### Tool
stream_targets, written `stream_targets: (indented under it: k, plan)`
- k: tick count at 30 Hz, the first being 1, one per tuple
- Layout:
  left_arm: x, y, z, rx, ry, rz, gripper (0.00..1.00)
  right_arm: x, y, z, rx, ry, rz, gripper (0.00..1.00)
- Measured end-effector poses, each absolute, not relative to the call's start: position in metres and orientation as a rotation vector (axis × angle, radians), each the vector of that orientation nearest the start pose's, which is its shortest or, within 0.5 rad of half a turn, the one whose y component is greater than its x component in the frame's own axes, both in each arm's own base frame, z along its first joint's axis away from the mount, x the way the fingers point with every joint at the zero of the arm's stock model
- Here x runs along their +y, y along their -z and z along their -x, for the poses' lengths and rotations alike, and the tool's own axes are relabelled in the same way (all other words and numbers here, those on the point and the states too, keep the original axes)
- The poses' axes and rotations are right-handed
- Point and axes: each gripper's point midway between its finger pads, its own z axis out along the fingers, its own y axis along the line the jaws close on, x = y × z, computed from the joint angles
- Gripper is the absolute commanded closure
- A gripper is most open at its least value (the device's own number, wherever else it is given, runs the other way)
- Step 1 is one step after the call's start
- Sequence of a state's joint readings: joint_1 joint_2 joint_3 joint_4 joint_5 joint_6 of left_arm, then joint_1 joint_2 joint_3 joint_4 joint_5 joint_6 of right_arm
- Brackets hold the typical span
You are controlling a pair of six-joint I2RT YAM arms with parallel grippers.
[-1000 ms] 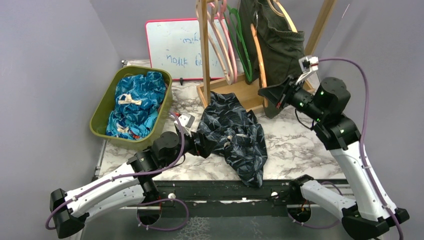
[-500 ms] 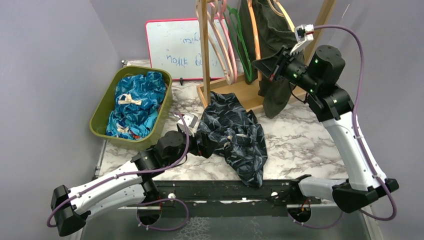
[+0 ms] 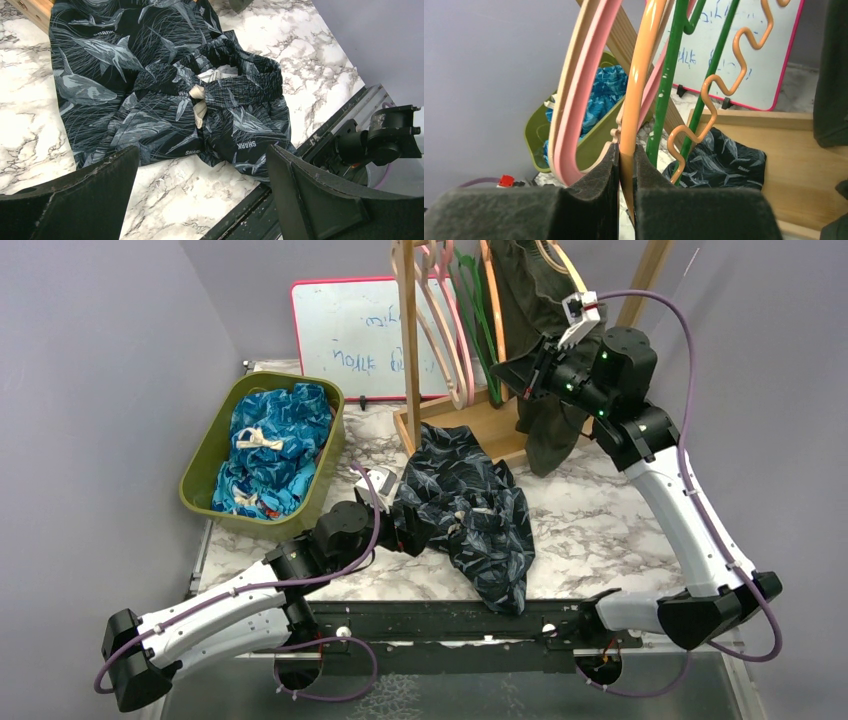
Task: Remove the shorts from the hanger
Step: Place the hanger on the clothes rod, then pick up the shorts at the center of the board.
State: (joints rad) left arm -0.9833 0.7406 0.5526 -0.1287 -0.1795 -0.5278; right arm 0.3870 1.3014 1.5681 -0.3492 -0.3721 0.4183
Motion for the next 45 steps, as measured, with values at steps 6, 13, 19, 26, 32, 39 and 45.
stream_targets:
  k: [6,13,19,26,32,39,45]
  plan:
    - [-0.246,-0.195,-0.177,1.941,0.856,-0.317,0.01,0.215,-0.424,-0.325,1.704,-0.882,0.271,0.38]
    - [-0.244,-0.198,-0.178,1.931,0.853,-0.306,0.01,0.195,-0.412,-0.297,1.687,-0.821,0.270,0.22]
    - [-0.241,-0.196,-0.180,1.937,0.835,-0.282,0.01,0.177,-0.373,-0.273,1.737,-0.770,0.256,0.17]
    - [-0.238,-0.191,-0.182,1.946,0.815,-0.265,0.01,0.168,-0.301,-0.247,1.882,-0.769,0.239,0.15]
    - [-0.239,-0.182,-0.184,1.975,0.796,-0.259,0.01,0.173,-0.209,-0.214,2.067,-0.878,0.209,0.15]
    - [-0.246,-0.164,-0.191,2.022,0.756,-0.249,0.01,0.187,-0.081,-0.174,2.434,-1.058,0.079,0.15]
    - [-0.258,-0.140,-0.198,2.078,0.716,-0.267,0.01,0.194,-0.044,-0.168,2.532,-1.091,0.037,0.76]
